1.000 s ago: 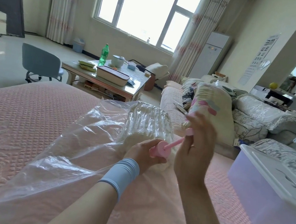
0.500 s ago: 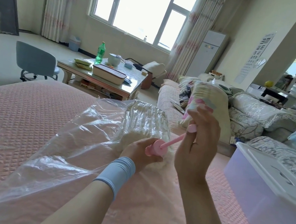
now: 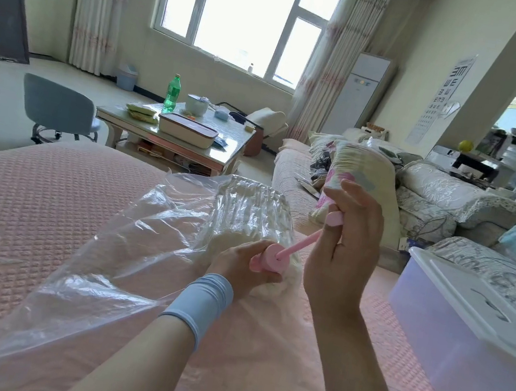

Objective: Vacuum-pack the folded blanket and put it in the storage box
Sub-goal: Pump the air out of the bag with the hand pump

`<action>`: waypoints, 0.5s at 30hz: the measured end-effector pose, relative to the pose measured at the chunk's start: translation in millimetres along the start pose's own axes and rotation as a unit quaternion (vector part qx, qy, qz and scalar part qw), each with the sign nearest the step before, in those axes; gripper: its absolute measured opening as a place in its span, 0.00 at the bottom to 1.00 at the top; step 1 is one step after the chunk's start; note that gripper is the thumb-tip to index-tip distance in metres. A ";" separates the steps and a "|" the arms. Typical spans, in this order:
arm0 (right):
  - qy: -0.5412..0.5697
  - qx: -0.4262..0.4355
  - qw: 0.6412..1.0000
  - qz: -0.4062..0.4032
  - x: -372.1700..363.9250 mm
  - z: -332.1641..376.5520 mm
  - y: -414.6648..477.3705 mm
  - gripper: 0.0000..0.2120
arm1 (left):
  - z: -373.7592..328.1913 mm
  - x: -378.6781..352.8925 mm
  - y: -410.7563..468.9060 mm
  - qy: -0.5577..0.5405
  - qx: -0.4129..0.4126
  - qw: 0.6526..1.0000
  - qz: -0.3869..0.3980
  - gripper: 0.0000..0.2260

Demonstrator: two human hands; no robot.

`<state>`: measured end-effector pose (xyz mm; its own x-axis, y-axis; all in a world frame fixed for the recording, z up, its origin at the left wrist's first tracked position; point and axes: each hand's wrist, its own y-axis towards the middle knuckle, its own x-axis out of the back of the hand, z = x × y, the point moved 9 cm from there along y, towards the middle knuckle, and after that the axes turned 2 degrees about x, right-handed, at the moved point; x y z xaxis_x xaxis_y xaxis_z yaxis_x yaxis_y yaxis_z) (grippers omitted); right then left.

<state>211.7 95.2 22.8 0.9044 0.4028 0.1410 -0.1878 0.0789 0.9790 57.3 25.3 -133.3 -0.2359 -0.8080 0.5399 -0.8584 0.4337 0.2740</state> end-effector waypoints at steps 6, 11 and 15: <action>-0.011 -0.139 0.941 0.307 -68.2 -36.4 -75.9 0.16 | -6.3 -0.8 -7.9 -0.008 0.005 1.000 0.008 0.25; 0.006 -0.042 0.983 0.180 -38.4 -3.5 -21.4 0.15 | 5.0 3.2 -1.4 -0.056 0.017 0.997 0.046 0.23; 0.014 0.015 0.999 0.047 -11.0 12.1 2.1 0.14 | 6.5 0.0 -5.0 -0.046 0.007 0.997 0.058 0.27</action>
<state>206.0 79.9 25.1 0.8722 0.4325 0.2284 -0.2589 0.0120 0.9658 58.7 20.5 -139.9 -0.3747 -0.7859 0.4919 -0.8290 0.5216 0.2019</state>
